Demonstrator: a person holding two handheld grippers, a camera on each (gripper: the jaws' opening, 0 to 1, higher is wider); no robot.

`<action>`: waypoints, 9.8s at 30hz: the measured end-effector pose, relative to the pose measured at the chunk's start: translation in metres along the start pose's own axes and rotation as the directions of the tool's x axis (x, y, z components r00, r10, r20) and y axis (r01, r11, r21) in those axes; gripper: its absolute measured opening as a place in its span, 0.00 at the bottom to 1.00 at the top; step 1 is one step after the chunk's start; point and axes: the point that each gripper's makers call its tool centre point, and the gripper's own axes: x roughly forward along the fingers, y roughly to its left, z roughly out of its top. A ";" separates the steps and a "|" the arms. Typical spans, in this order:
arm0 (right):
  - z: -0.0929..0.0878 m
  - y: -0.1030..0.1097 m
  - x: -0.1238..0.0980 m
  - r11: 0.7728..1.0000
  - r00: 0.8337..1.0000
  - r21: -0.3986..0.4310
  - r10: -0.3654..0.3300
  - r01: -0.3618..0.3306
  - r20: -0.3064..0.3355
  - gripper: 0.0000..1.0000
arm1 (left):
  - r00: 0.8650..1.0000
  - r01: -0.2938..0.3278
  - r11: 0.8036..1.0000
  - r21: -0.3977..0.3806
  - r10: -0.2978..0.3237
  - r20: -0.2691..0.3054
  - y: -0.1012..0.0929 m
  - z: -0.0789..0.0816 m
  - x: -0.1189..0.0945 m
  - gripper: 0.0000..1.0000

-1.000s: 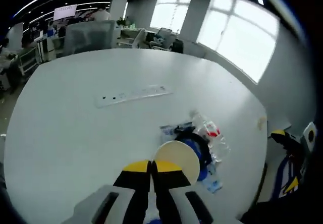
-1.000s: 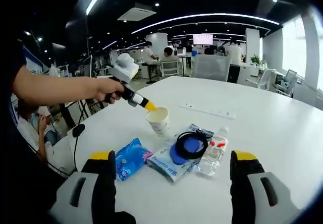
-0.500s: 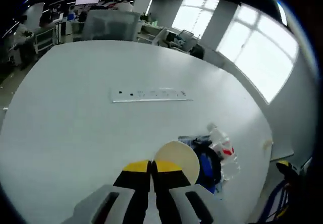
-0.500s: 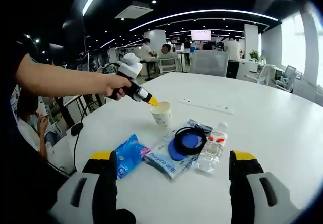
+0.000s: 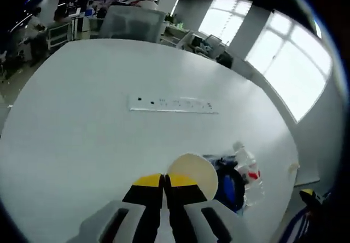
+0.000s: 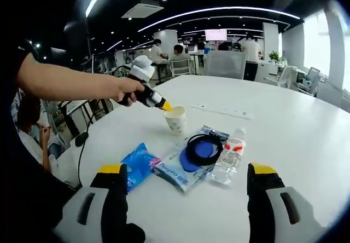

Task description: Arrange the tabletop items into an orderly group along one side of the table until the central work area is clear of visible clutter.

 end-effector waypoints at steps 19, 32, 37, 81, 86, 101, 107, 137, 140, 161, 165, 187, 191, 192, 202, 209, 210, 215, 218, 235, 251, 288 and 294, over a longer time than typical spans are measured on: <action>0.000 -0.004 -0.002 1.000 1.000 0.027 0.001 -0.001 0.000 0.88 | 0.998 0.006 0.988 0.156 -0.016 0.061 -0.004 0.013 0.004 0.18; 0.006 -0.012 0.001 0.998 1.000 0.062 -0.016 0.016 0.009 0.88 | 0.987 0.038 0.964 0.262 -0.078 0.143 -0.027 0.034 -0.034 0.37; 0.008 -0.017 0.003 0.997 1.000 0.068 -0.022 0.021 0.008 0.88 | 0.986 0.036 0.960 0.277 -0.079 0.147 -0.034 0.025 -0.051 0.44; 0.026 -0.105 0.052 0.986 0.990 0.129 -0.092 0.105 -0.104 0.79 | 0.924 0.110 0.946 0.303 -0.210 0.321 -0.085 -0.059 -0.184 0.77; 0.027 -0.110 0.063 0.987 0.988 0.116 -0.097 0.111 -0.122 0.78 | 0.918 0.118 0.946 0.303 -0.220 0.330 -0.083 -0.058 -0.186 0.85; 0.044 -0.125 0.107 0.988 0.978 0.075 -0.124 0.138 -0.168 0.76 | 0.910 0.137 0.935 0.328 -0.249 0.331 -0.071 -0.052 -0.181 0.95; 0.043 -0.126 0.120 0.982 0.973 0.113 -0.125 0.149 -0.194 0.73 | 0.910 0.136 0.932 0.336 -0.252 0.330 -0.066 -0.051 -0.178 0.99; 0.017 -0.154 0.187 0.959 0.947 0.161 -0.189 0.235 -0.258 0.43 | 0.888 0.167 0.918 0.360 -0.299 0.350 -0.062 -0.037 -0.167 0.94; 0.014 -0.156 0.197 0.954 0.944 0.178 -0.188 0.242 -0.273 0.42 | 0.890 0.172 0.920 0.352 -0.298 0.346 -0.059 -0.037 -0.164 0.94; -0.008 -0.167 0.216 0.936 0.906 0.167 -0.236 0.309 -0.351 0.30 | 0.919 0.165 0.915 0.368 -0.278 0.280 -0.047 -0.050 -0.153 0.88; -0.008 -0.167 0.221 0.933 0.904 0.172 -0.240 0.315 -0.353 0.26 | 0.922 0.168 0.917 0.362 -0.276 0.271 -0.045 -0.053 -0.150 0.88; -0.009 -0.171 0.226 0.910 0.902 0.234 -0.248 0.342 -0.354 0.18 | 0.927 0.176 0.917 0.359 -0.277 0.253 -0.036 -0.053 -0.140 0.85; -0.004 -0.169 0.222 0.912 0.906 0.234 -0.247 0.337 -0.343 0.18 | 0.926 0.174 0.916 0.362 -0.277 0.256 -0.037 -0.054 -0.141 0.85; -0.003 -0.169 0.221 0.911 0.908 0.238 -0.246 0.336 -0.339 0.18 | 0.926 0.174 0.916 0.362 -0.277 0.256 -0.037 -0.054 -0.142 0.85; 0.018 -0.161 0.196 0.914 0.929 0.251 -0.247 0.318 -0.276 0.18 | 0.917 0.174 0.904 0.390 -0.293 0.271 -0.051 -0.057 -0.152 0.84; 0.031 -0.155 0.178 0.921 0.942 0.244 -0.251 0.303 -0.222 0.18 | 0.915 0.173 0.900 0.399 -0.297 0.274 -0.057 -0.064 -0.163 0.85; 0.032 -0.153 0.174 0.922 0.944 0.241 -0.253 0.302 -0.212 0.18 | 0.914 0.173 0.901 0.399 -0.297 0.275 -0.058 -0.065 -0.165 0.85; 0.035 -0.142 0.154 0.927 0.951 0.239 -0.251 0.290 -0.180 0.18 | 0.915 0.168 0.901 0.399 -0.293 0.277 -0.063 -0.074 -0.173 0.85; 0.036 -0.139 0.146 0.929 0.955 0.235 -0.253 0.285 -0.158 0.18 | 0.914 0.169 0.900 0.402 -0.296 0.279 -0.068 -0.078 -0.178 0.85; 0.048 -0.112 0.086 0.953 0.971 0.186 -0.235 0.238 -0.038 0.17 | 0.909 0.174 0.884 0.435 -0.314 0.274 -0.086 -0.088 -0.187 0.85; 0.038 -0.095 0.037 0.952 0.963 0.165 -0.266 0.256 0.040 0.18 | 0.912 0.166 0.886 0.432 -0.304 0.273 -0.097 -0.098 -0.188 0.85; 0.003 -0.066 0.005 0.969 0.970 0.047 -0.244 0.243 0.014 0.22 | 0.908 0.167 0.876 0.453 -0.316 0.276 -0.098 -0.100 -0.185 0.85; 0.012 -0.066 0.007 0.972 0.971 0.047 -0.231 0.228 0.058 0.21 | 0.909 0.173 0.871 0.460 -0.321 0.265 -0.097 -0.101 -0.183 0.85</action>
